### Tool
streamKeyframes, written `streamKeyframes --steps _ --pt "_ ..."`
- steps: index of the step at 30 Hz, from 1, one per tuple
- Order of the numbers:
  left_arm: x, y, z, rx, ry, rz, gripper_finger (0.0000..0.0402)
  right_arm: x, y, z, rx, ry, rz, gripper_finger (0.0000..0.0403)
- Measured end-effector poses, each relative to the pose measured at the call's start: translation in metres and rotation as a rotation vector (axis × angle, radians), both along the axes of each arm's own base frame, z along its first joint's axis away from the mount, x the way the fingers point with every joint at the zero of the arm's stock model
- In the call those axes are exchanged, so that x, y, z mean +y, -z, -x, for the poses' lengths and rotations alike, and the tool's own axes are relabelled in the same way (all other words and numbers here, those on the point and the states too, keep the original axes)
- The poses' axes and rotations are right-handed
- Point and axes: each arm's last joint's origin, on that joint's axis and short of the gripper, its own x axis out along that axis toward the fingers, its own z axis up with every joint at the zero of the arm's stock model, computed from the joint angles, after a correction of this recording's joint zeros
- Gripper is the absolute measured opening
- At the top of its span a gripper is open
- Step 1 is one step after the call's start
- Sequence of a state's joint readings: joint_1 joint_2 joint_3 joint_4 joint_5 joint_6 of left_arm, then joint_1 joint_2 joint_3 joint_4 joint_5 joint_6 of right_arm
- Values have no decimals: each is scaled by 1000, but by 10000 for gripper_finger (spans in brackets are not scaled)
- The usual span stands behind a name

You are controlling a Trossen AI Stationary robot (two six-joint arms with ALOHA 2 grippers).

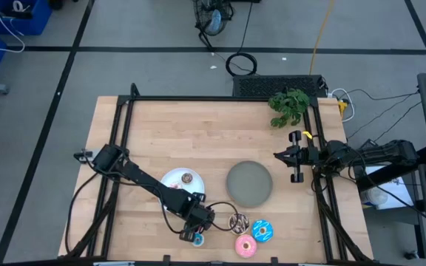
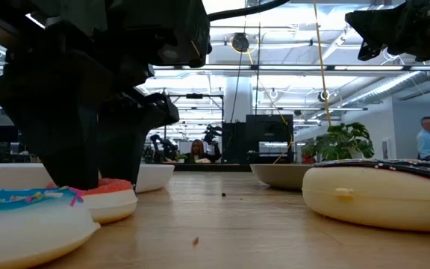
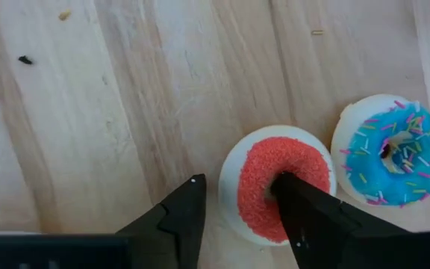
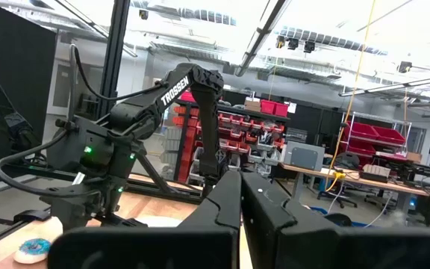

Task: Pick & Place donuts
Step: Put the mini orange donut on the white plate

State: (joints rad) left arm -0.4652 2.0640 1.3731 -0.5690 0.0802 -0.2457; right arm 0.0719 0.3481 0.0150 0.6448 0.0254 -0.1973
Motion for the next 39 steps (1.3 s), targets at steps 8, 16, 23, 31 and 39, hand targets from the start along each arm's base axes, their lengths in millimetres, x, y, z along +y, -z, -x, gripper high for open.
streamKeyframes --steps 8,16,23,31,39 --pt "-2 -6 -5 -2 37 14 57 0 0 0 1 0 1 0" --pt "-4 -33 -12 17 41 -70 23 0 0 0 2 1 2 0" --pt "-12 -78 -16 23 112 -64 9 0 1 0 6 1 2 0" --pt "-35 -155 -1 -36 215 -48 8 0 1 0 6 0 2 0" --pt "-27 -219 34 -138 130 -118 18 0 1 0 7 0 -1 0"
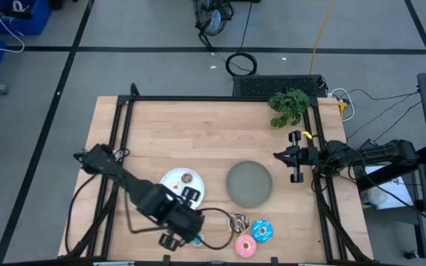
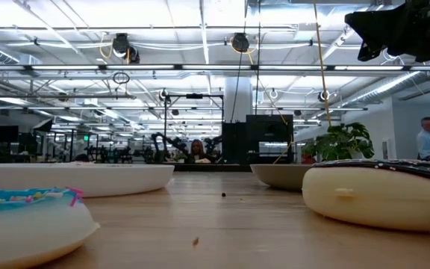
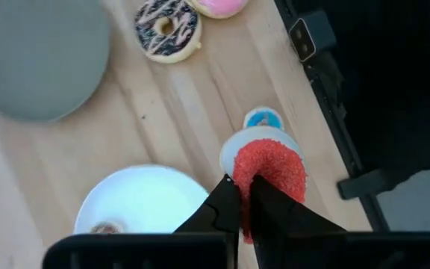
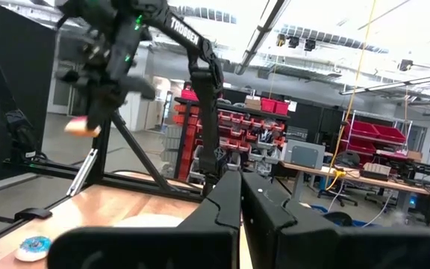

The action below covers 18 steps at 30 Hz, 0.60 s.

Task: Pick & Place donuts
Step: Put the mini orange donut on the white plate

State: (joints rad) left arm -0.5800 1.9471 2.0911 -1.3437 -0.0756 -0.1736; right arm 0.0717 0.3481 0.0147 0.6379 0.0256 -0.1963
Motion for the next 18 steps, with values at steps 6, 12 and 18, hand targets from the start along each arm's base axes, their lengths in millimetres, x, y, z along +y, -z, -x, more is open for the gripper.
streamKeyframes --steps 6,12,18 --pt "10 -24 21 -73 -96 -16 14 0 0 0 -1 0 0 0" --pt "14 -22 28 -23 -114 -64 8 0 0 0 -1 0 0 0" --pt "15 -22 29 -17 -123 -66 20 0 0 0 -1 -1 -1 0"
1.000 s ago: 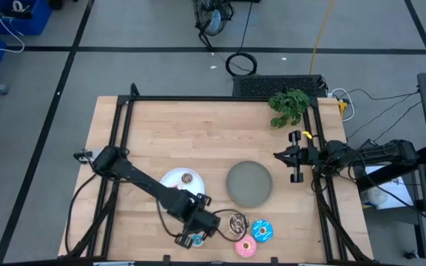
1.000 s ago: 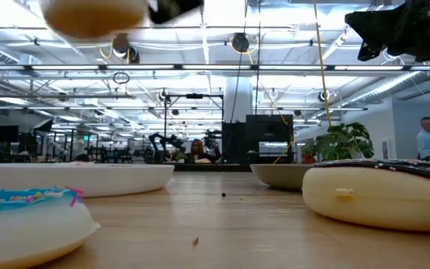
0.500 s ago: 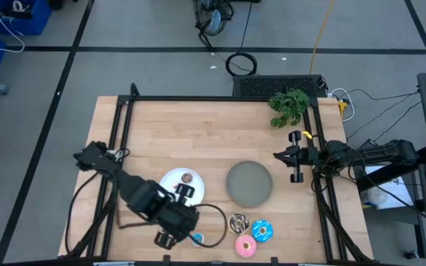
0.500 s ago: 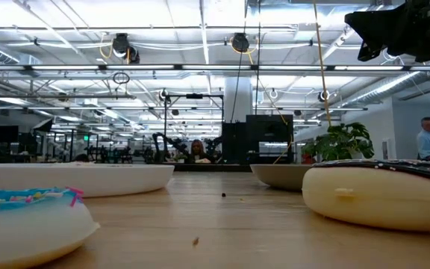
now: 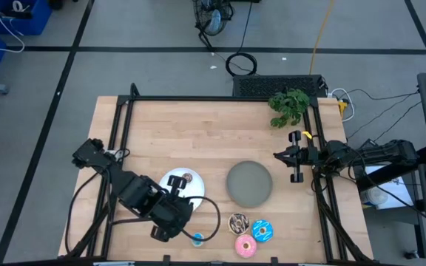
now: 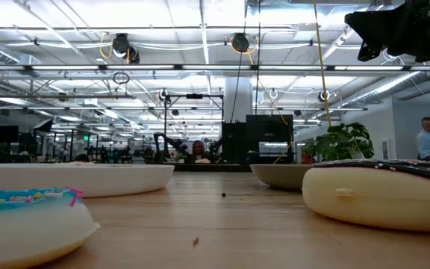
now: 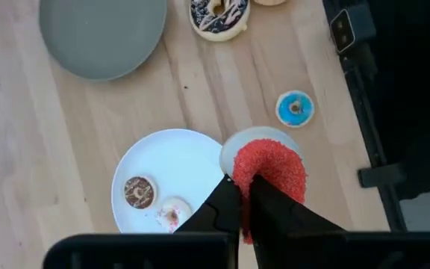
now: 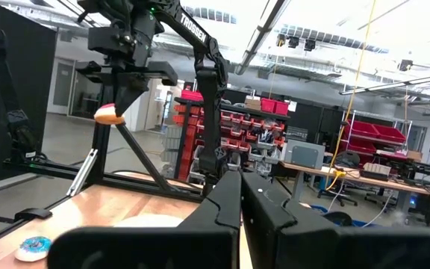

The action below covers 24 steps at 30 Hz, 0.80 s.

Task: Pick & Place donuts
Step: Put the mini orange donut on the white plate

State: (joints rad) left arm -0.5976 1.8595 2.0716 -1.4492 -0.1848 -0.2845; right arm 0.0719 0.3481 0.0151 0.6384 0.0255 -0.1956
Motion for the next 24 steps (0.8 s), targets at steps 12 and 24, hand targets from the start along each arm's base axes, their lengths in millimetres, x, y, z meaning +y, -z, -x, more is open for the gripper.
streamKeyframes --steps 12,24 --pt "7 -1 16 40 -91 -94 12 0 0 0 1 0 0 0" --pt "46 51 44 53 -212 4 7 0 0 0 0 0 -1 0"
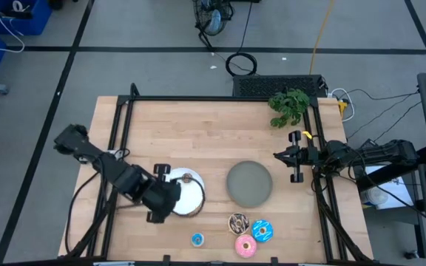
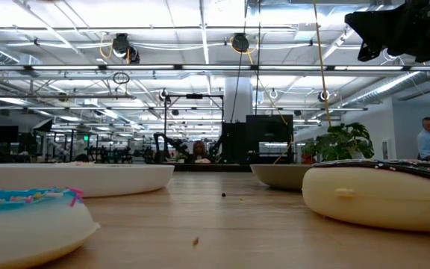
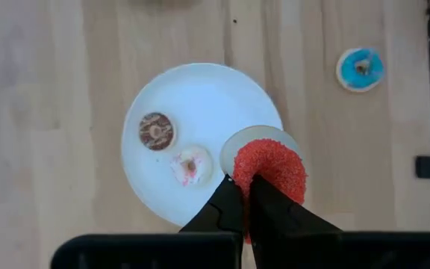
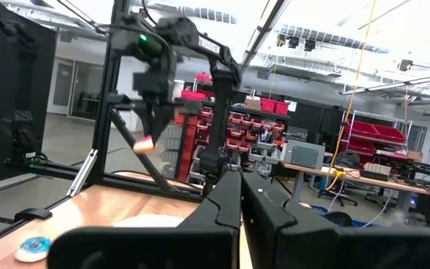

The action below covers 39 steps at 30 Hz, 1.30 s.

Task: Pick & Place donuts
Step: Put the mini orange donut on the white plate

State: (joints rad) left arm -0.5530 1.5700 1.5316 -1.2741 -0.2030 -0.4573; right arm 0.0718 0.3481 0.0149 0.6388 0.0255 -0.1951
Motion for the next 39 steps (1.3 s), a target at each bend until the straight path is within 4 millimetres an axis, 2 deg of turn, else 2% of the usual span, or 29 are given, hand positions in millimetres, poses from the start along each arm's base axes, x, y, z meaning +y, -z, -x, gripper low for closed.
streamKeyframes --steps 4,7,10,16,21,27,33,35,39 --pt "17 29 13 10 -50 54 20 0 0 0 0 0 0 0" --pt "25 53 15 -4 -93 79 15 0 0 0 0 0 0 0" --pt "28 78 14 3 -90 128 7 0 0 0 0 0 0 0" --pt "33 113 13 4 -96 194 22 0 0 0 0 0 0 0" --pt "35 128 16 1 -102 201 7 0 0 0 0 0 0 0" --pt "38 136 17 -20 -129 206 27 0 0 0 0 0 0 0" --pt "36 154 10 14 -146 195 7 0 0 0 0 2 -1 0" --pt "35 158 8 19 -145 192 19 0 0 0 0 3 -1 0" --pt "35 164 4 32 -133 207 71 0 0 0 -2 3 -1 0"
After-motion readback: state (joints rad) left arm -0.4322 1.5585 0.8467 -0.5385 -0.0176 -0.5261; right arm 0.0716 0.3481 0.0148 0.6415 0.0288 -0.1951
